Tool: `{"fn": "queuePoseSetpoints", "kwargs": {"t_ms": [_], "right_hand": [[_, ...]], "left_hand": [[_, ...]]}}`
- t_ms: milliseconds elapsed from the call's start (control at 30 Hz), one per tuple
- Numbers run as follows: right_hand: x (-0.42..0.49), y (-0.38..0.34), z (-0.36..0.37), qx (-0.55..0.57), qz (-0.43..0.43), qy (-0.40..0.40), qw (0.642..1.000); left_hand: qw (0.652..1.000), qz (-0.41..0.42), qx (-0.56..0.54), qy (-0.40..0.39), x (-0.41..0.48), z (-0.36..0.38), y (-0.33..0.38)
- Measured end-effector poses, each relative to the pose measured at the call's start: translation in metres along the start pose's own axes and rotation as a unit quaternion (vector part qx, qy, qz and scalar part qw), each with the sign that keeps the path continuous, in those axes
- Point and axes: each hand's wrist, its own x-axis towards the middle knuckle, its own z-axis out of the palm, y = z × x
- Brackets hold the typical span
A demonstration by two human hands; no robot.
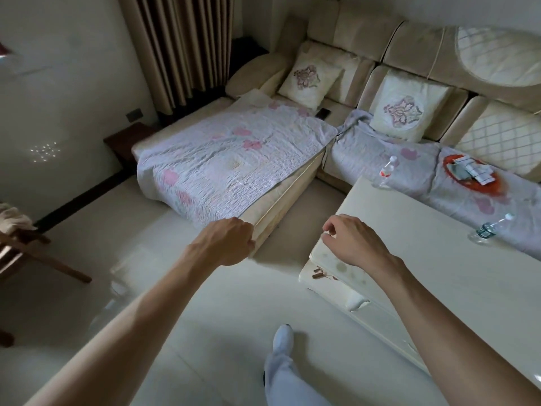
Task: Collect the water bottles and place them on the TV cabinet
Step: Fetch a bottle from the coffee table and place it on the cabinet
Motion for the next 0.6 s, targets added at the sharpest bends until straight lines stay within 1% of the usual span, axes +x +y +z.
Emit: {"fn": "queuePoseSetpoints", "kwargs": {"t_ms": [133, 267, 433, 600], "right_hand": [[0.061, 0.017, -0.005, 0.011, 0.001, 0.005, 1.000], [0.122, 0.038, -0.023, 0.022, 0.007, 0.003, 1.000], [0.194, 0.067, -0.059, 0.026, 0.010, 0.021, 0.999], [0.245, 0.092, -0.075, 0.040, 0.028, 0.035, 0.998]], "left_hand": [[1.000, -0.008, 0.019, 0.010, 0.062, -0.019, -0.015], [1.000, -0.002, 0.030, 0.002, 0.126, -0.049, -0.011], [0.998, 0.014, 0.037, 0.052, 0.207, -0.089, -0.013], [0.996, 0.043, 0.052, 0.052, 0.274, -0.108, -0.008]]}}
